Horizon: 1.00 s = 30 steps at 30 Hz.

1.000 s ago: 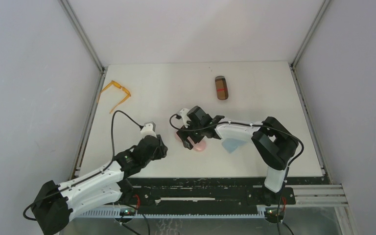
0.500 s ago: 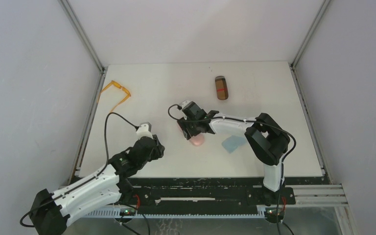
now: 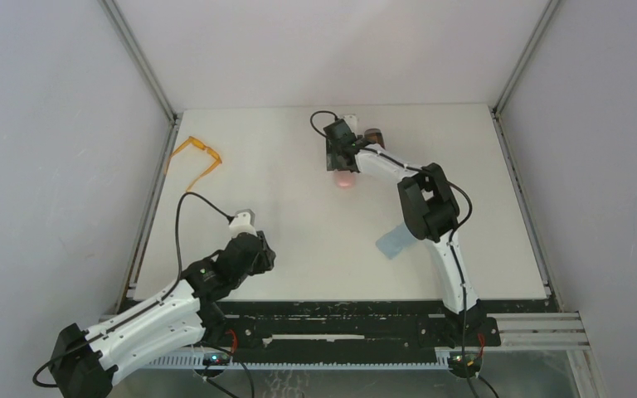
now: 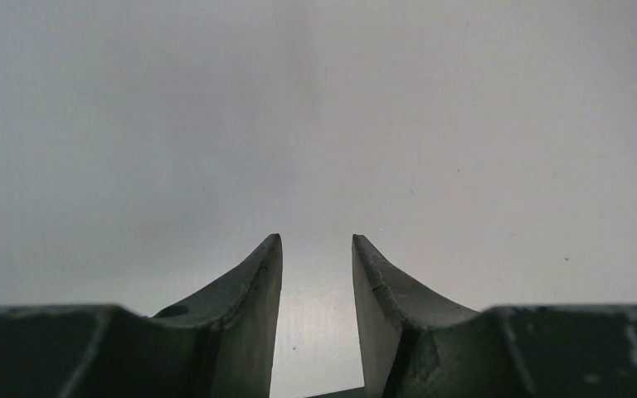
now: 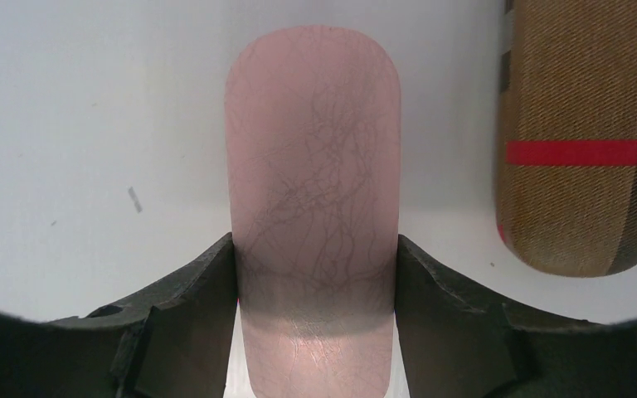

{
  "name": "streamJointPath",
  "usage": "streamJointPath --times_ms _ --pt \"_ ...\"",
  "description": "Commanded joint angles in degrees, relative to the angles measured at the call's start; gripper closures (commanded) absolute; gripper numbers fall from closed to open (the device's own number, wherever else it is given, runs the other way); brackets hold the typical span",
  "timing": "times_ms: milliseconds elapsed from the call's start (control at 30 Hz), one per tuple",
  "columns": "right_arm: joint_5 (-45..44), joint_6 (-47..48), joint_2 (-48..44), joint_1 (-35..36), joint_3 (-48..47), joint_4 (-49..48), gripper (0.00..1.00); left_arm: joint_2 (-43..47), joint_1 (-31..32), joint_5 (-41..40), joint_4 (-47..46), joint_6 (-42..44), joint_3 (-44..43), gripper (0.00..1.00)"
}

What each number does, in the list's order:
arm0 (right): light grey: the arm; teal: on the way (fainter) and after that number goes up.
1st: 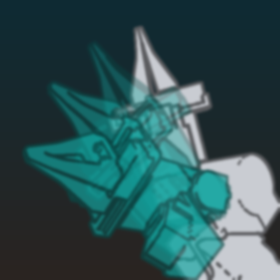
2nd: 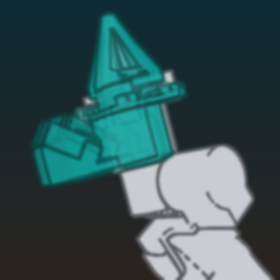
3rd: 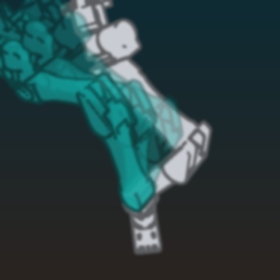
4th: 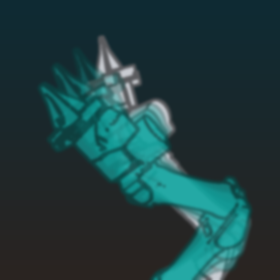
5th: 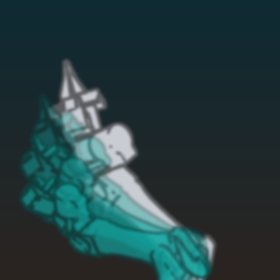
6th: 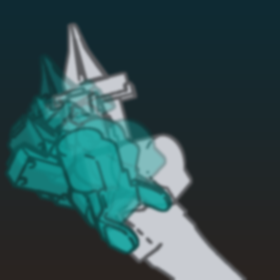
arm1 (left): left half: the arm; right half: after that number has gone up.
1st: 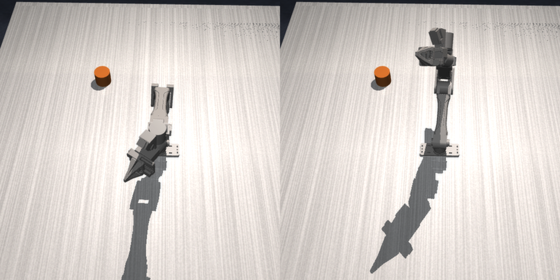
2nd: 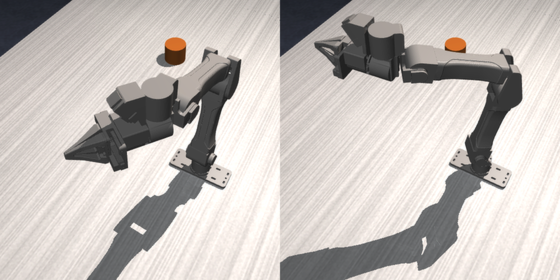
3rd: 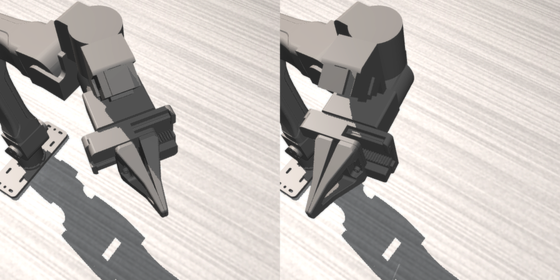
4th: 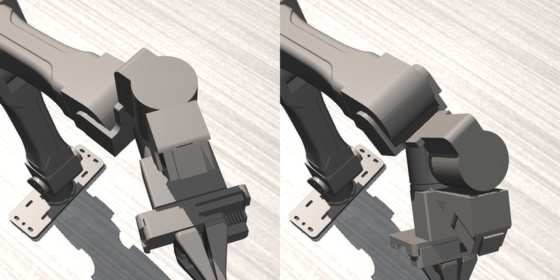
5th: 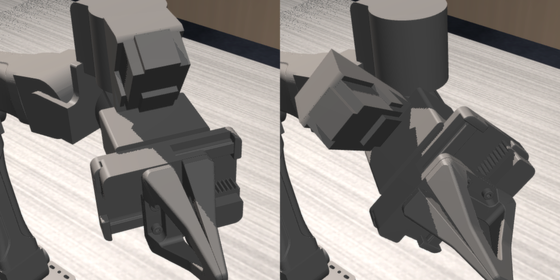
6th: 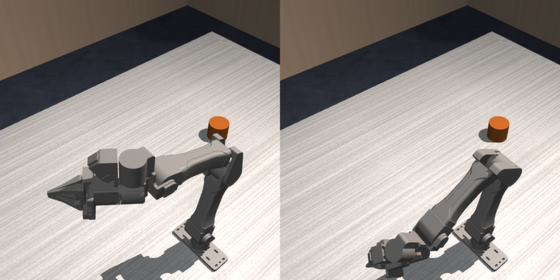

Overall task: Organize the sunglasses
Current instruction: Move the sunglasses case at the center of the board, then pick up the sunglasses case from the center of the board.

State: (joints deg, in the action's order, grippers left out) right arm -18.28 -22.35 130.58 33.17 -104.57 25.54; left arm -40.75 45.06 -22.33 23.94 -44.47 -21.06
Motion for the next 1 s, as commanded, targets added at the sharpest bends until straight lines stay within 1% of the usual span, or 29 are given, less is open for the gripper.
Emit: streamJointPath --times_ms 0,67,100,200,267,333,367,467,633,733,800,967 --pt "-3.3 -3.3 1.9 -1.1 -6.7 2.9 0.64 0.8 -0.5 -0.5 0.4 -0.4 -4.3 0.59" --pt "-2.7 -3.5 2.9 -1.9 -8.2 3.1 0.62 0.9 -0.5 -0.5 0.5 -0.4 -4.4 0.59" --pt "-2.1 -3.5 3.5 -2.1 -9.0 3.6 0.59 0.9 -0.5 -0.4 0.5 -0.4 -4.5 0.59" --pt "-0.4 -2.8 4.3 -2.4 -10.0 4.3 0.43 0.7 -0.5 -0.6 0.6 -0.2 -4.6 0.59" --pt "0.6 -2.2 4.0 -2.4 -9.5 4.0 0.36 0.4 -0.5 -0.8 0.4 -0.2 -4.5 0.58" --pt "1.4 -1.5 2.8 -2.6 -8.5 3.5 0.31 0.0 -0.5 -0.9 0.2 -0.1 -4.3 0.56" --pt "2.2 -1.1 1.7 -2.6 -6.9 2.2 0.3 -0.1 -0.5 -0.9 0.3 -0.1 -4.3 0.54" --pt "3.9 -0.3 -3.7 -3.2 -1.7 -2.1 0.23 0.1 -0.6 -1.0 0.4 -0.1 -4.1 0.53" --pt "5.0 2.3 -13.1 -5.3 4.7 -6.0 0.2 1.5 -0.8 -1.5 0.9 -0.2 -4.0 0.51" --pt "2.8 4.8 -15.7 -7.4 5.6 -5.9 0.21 1.8 -1.0 -1.6 1.3 -0.1 -4.0 0.48" --pt "2.2 7.5 -14.6 -9.1 4.5 -5.3 0.21 1.9 -1.1 -1.5 1.1 0.0 -4.0 0.45" --pt "2.8 11.2 -6.7 -12.0 -4.5 1.6 0.2 1.4 -1.2 -1.3 1.1 0.3 -4.2 0.44"
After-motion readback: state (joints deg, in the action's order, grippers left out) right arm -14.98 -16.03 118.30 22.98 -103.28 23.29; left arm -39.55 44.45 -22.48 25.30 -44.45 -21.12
